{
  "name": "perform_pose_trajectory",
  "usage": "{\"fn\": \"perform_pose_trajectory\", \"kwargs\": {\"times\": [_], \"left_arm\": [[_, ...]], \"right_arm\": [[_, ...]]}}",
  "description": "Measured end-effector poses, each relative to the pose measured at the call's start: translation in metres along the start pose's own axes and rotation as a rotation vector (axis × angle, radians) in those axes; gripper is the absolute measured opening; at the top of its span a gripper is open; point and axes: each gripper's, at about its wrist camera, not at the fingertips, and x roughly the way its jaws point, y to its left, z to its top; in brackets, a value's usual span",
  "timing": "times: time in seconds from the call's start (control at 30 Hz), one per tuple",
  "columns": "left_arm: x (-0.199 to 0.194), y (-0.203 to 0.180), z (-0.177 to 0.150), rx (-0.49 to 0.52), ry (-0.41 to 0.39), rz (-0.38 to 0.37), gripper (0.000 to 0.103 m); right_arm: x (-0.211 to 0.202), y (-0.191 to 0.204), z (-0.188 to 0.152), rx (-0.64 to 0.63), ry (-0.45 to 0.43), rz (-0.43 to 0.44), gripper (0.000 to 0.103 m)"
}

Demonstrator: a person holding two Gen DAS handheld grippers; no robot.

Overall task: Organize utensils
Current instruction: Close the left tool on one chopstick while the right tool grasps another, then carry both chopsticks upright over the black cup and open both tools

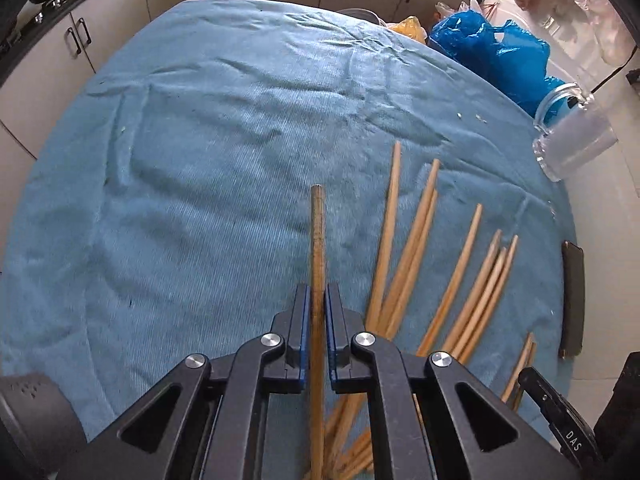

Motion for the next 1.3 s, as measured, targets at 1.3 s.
{"fn": "perform_pose_trajectory", "kwargs": {"times": [1.3], "left_arm": [[-0.281, 0.053, -0.149, 0.189, -0.729, -0.288, 0.007]], "right_arm": [[-0.193, 0.125, -0.099, -0.311, -0.542, 0.135, 0.006]]}}
